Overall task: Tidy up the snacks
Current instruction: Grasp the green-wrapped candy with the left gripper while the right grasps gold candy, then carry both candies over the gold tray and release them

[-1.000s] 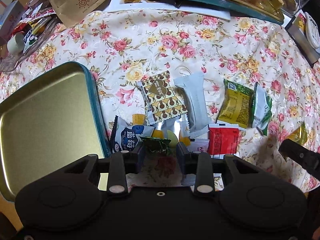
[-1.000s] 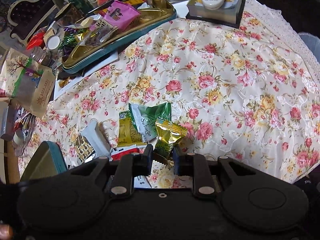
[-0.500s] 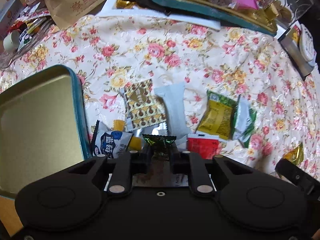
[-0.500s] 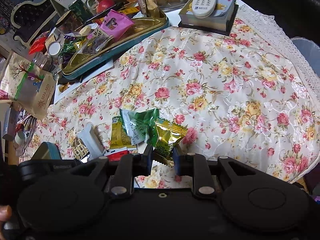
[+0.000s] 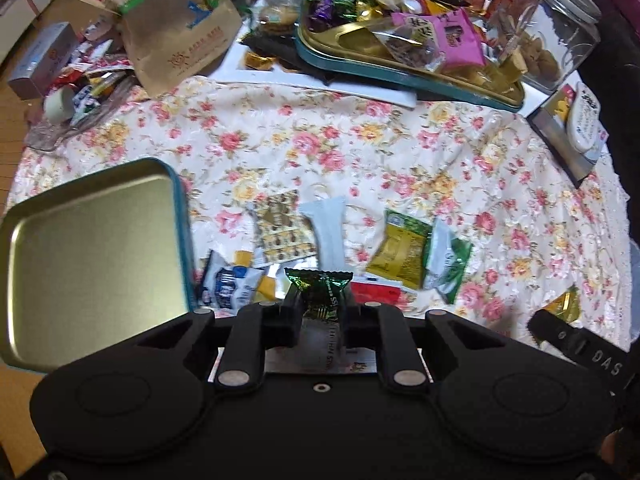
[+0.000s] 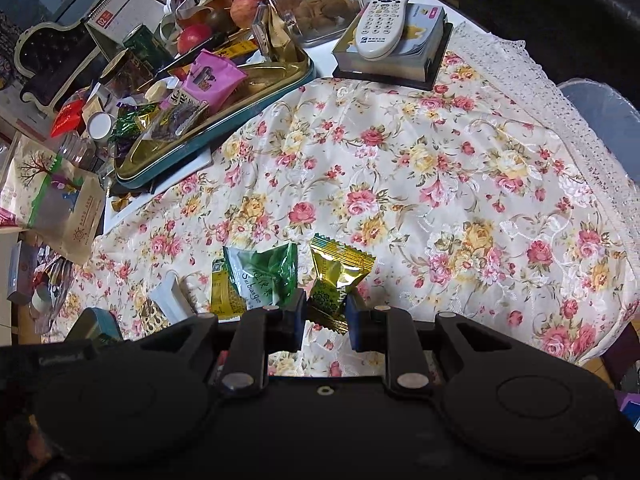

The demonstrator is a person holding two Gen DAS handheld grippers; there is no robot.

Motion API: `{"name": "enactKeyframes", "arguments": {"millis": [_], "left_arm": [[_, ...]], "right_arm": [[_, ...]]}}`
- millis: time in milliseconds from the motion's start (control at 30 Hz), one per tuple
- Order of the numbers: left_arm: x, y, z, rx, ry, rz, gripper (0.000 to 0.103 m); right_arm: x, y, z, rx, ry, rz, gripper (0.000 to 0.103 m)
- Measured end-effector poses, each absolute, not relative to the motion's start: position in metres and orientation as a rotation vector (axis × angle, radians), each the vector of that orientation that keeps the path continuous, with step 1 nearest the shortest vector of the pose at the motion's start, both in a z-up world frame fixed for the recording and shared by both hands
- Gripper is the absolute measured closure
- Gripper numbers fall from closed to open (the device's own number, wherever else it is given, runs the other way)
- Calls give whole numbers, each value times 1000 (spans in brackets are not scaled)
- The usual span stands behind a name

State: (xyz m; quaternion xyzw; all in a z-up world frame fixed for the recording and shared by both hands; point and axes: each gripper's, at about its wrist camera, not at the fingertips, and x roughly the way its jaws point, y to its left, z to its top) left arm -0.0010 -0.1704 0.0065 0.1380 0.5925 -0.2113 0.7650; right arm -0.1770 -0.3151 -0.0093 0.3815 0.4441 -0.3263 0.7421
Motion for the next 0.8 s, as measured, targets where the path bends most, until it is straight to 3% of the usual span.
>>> {"name": "enactKeyframes", "arguments": {"millis": [800], "left_arm": [[80, -24, 25, 112, 1278, -139, 80]], "right_arm": [[-56, -203, 4, 669, 1029, -469, 80]]}}
